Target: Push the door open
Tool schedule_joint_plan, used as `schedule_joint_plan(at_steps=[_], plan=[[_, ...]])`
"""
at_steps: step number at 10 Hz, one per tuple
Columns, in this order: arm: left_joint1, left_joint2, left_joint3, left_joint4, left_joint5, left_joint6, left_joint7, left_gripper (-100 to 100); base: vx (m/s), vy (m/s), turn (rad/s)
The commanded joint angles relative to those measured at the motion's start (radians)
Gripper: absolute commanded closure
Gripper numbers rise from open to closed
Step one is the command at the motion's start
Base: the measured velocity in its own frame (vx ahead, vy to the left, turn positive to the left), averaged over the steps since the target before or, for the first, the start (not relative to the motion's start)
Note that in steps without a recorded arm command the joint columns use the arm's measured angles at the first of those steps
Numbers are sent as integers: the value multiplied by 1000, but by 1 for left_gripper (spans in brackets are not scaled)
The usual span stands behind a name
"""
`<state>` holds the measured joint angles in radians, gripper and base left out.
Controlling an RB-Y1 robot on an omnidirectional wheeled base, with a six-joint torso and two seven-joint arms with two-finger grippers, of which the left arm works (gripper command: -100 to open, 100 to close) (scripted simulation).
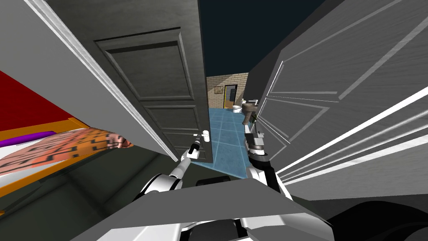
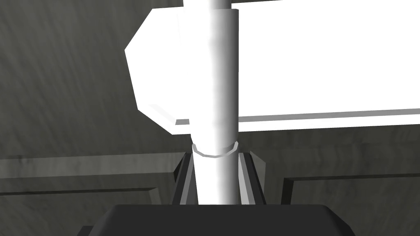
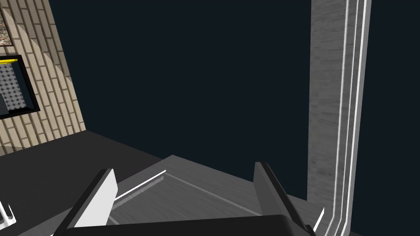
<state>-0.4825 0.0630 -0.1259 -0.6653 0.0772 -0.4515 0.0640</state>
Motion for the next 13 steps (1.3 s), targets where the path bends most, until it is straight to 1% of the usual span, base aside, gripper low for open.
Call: schedule_joint_plan(at_steps=[1, 3, 5, 9, 10, 13], plan=[[-16, 19, 32, 23, 9, -18, -10, 100, 172, -143, 45], [-14, 28, 50, 25, 15, -18, -16, 100, 173, -149, 80], [-13, 39, 75, 27, 24, -18, -24, 100, 172, -141, 83], [-9, 57, 125, 32, 40, -17, -39, 100, 176, -191, 90], [-9, 59, 131, 32, 42, -17, -41, 100, 145, -127, 65], [-7, 69, 164, 35, 53, -17, -51, 100, 168, -143, 76]])
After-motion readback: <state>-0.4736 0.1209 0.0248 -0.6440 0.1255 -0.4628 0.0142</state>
